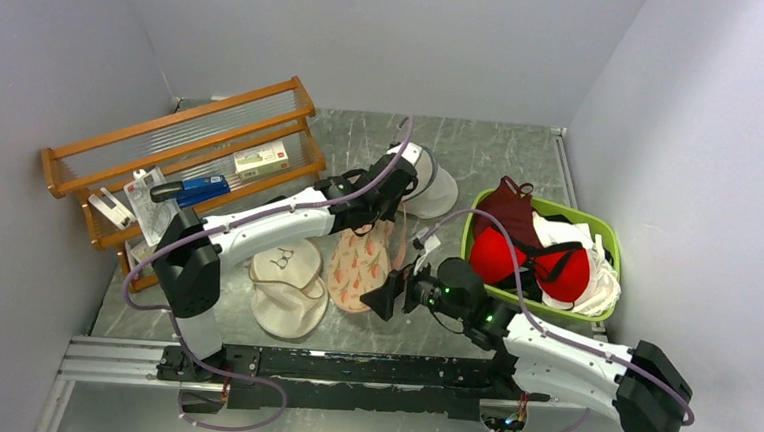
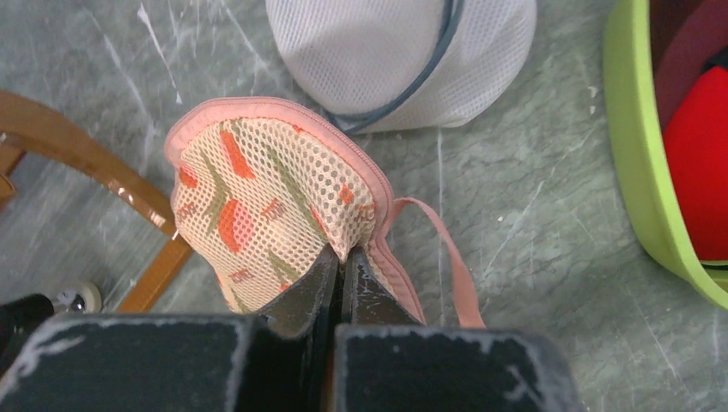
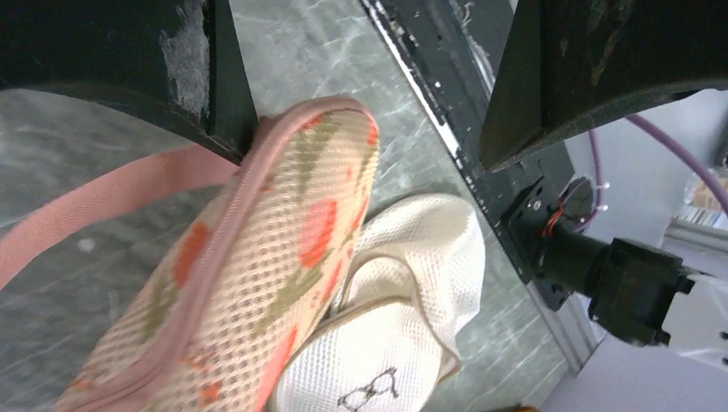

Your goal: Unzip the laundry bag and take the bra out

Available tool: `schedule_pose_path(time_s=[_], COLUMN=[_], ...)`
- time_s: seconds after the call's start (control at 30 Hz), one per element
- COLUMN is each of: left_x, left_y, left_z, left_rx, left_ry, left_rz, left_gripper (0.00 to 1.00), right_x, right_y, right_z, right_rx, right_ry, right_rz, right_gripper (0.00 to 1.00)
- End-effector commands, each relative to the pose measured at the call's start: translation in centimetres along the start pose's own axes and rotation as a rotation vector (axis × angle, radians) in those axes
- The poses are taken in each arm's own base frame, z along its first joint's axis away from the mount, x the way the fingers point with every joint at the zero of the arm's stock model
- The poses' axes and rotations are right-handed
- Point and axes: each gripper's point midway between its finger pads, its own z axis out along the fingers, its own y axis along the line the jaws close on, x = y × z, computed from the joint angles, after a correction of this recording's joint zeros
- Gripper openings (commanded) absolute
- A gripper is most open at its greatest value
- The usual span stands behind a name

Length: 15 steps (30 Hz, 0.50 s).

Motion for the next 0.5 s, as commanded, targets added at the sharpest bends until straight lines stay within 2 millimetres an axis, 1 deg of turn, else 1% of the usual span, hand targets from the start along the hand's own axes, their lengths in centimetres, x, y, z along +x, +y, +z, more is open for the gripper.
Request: schedule_pose_path(time_s=[0.0,0.07,0.1,0.13,0.2,0.27,0.33,0.4,0.43,0.47], left_x=[-1.0,-1.0,-1.0,-0.9,-0.9,-0.8,-0.8,-0.9,-1.0,-1.0], left_y=[0.8,1.0,1.0,1.1,1.1,0.7,0.1,-0.5,-0.7,-0.8], left_z=[-0.7,-0.7,-0.8,-0.8,-0.8,-0.8,-0.9,-0.9,-0.9,-1.0], left_rx=[-0.069,-0.082,-0.084,-0.087,-0.09,-0.069,-0.034,0.004,0.018,0.025], left_ry=[-0.003,-0.003,-0.005,-0.006,-0.003,0.006,0.015,0.021,0.022,0.021], left_rz=[-0.074,-0.084,-0.091,-0.097,-0.114,-0.119,-0.127,-0.13,-0.126,-0.126], left_gripper=[0.07,0.07,0.07,0.07,0.07,0.07,0.07,0.07,0.09,0.14], right_x=[0.4,1.4,1.8,2.1,2.7,3.1,2.8,2.3,2.1,2.0], right_y=[0.3,-1.2,-1.4,-1.4,-1.0,-0.5,0.5,0.9,0.8,0.4], right_z=[0.5,0.5,0.7,0.9,1.5,2.1,2.7,3.1,3.2,3.1], right_rx=[0.043,0.121,0.133,0.124,0.104,0.081,0.033,0.019,0.027,0.048], right_ry=[-0.064,-0.058,-0.055,-0.051,-0.043,-0.04,-0.049,-0.065,-0.073,-0.079], right_rz=[0.078,0.14,0.163,0.179,0.212,0.242,0.248,0.261,0.266,0.273], right_gripper=[1.0,1.0,0.99,0.98,0.92,0.85,0.76,0.68,0.62,0.51])
